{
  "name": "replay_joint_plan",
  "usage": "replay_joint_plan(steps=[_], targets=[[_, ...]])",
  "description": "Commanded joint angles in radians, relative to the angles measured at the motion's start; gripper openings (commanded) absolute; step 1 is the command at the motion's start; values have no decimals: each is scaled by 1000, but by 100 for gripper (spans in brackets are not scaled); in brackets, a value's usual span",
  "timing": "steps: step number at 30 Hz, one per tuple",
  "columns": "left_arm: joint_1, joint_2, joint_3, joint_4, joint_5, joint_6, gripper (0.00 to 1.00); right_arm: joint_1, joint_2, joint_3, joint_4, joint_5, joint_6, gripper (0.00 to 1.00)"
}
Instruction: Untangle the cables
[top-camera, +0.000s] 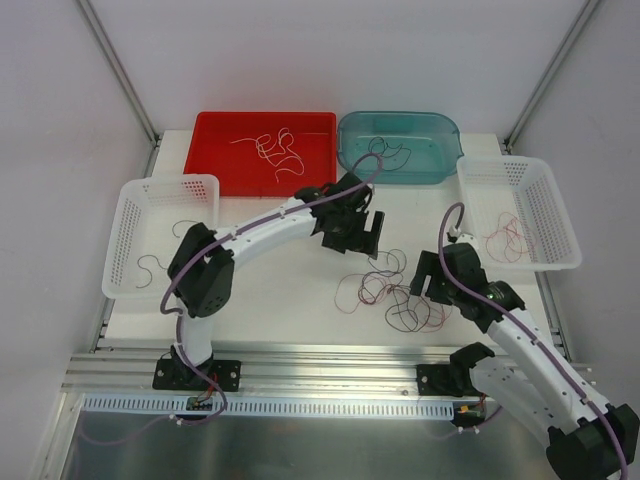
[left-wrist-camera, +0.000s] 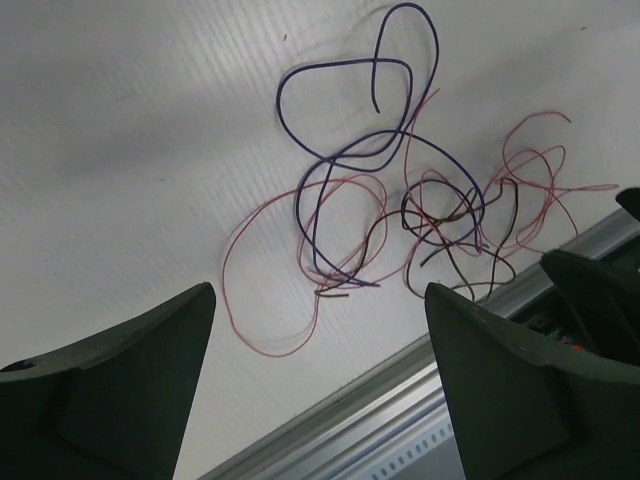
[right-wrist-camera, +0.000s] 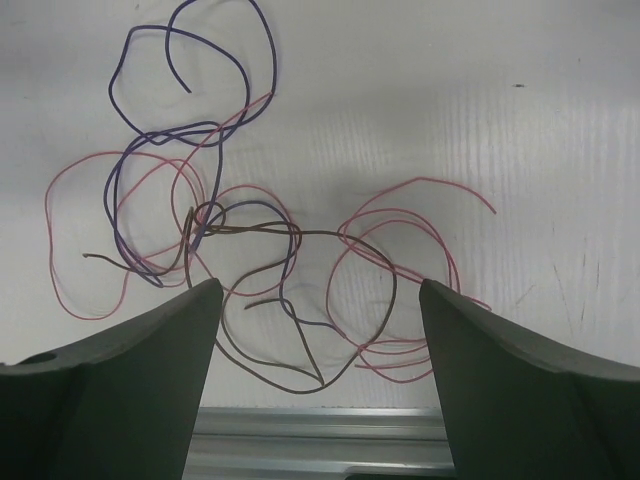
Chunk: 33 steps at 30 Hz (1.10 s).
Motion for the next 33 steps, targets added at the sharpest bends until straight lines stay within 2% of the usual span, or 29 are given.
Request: replay_joint_plan(steps=[1, 8, 15, 24, 29, 30, 31, 33], targets=[[-20, 89, 73, -2, -57, -124, 86, -4, -63, -20, 22, 15, 54, 84], [-50, 240, 173, 1, -165, -260, 72, -4, -73, -10, 35, 21, 23, 84], [-82, 301, 178, 1, -253, -348, 54, -6, -96, -37, 44, -5, 19, 84], [-107, 372, 228, 6, -279, -396, 45, -6, -134, -45, 26, -17, 12, 84], [-112, 379, 205, 6, -304, -414, 36, -6, -159, -56, 15, -27, 9, 84], [-112, 379, 199, 6, -307, -415, 34, -4, -160, -60, 16, -30, 12, 84], [-112, 379, 196, 6, -308, -417, 26, -6, -163, -62, 16, -31, 11, 84], [-112, 369, 173, 6, -317, -417, 19, -6, -165, -68, 23, -44, 8, 84]])
